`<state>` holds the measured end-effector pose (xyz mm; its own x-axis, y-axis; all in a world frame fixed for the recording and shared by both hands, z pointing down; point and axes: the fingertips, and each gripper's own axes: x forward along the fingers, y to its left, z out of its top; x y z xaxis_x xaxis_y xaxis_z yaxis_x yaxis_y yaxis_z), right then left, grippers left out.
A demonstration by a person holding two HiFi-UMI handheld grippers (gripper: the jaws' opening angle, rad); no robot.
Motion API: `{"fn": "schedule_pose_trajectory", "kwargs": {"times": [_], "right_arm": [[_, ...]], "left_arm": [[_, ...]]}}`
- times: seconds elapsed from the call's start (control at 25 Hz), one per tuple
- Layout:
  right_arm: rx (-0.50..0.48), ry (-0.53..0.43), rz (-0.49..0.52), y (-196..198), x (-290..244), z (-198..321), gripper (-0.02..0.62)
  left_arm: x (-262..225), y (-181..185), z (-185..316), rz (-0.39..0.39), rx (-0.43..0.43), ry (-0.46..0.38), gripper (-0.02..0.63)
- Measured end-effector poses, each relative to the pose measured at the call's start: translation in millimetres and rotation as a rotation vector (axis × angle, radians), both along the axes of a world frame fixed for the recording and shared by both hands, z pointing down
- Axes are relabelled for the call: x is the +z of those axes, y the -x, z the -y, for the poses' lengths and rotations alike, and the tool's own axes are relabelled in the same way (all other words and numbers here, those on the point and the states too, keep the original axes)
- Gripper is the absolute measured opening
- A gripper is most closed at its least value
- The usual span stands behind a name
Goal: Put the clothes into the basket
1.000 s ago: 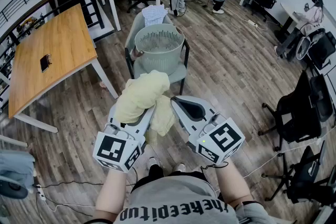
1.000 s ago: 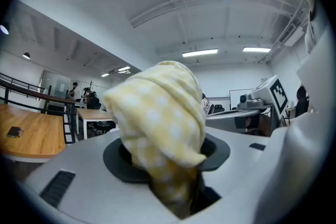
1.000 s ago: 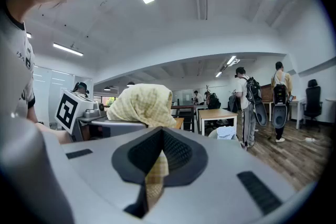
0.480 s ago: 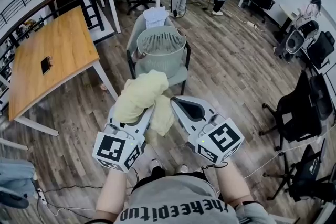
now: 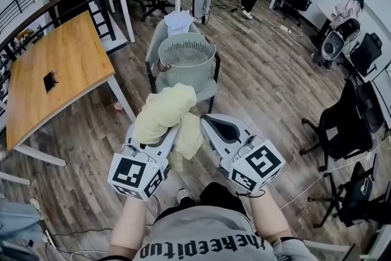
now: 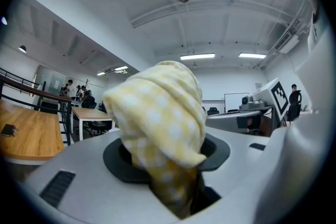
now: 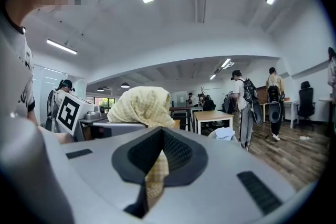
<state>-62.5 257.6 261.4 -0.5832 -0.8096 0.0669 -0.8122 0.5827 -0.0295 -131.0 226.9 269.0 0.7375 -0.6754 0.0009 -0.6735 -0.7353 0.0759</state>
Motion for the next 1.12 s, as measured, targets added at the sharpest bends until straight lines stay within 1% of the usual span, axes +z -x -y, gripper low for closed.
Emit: {"fn": "schedule_pose_trajectory", "kwargs": {"times": [0.16,0.4,0.64,0.84,1.12], "right_arm": [[0.027,0.024,-0.034,6,8,4,0.009],[0.056,0.034,-0.016,2,8,13,0.009],[0.039,0.044,-0.008,5,8,27,0.009],[0.018,0.046,-0.016,9,9,35,0.009],[0.0,0.051,-0.012,-2,11,54,0.009]], "left_arm": [[5,5,5,0.003,0.016,0.003,0.209],[8,7,13,0.001,0.032,0.014,0.209],[10,9,22,0.007,0.033,0.017,0.209],[7,11,32,0.002,0.013,0.013,0.209],[9,-1,51,0.006,-0.003,0.02,0.209]]}}
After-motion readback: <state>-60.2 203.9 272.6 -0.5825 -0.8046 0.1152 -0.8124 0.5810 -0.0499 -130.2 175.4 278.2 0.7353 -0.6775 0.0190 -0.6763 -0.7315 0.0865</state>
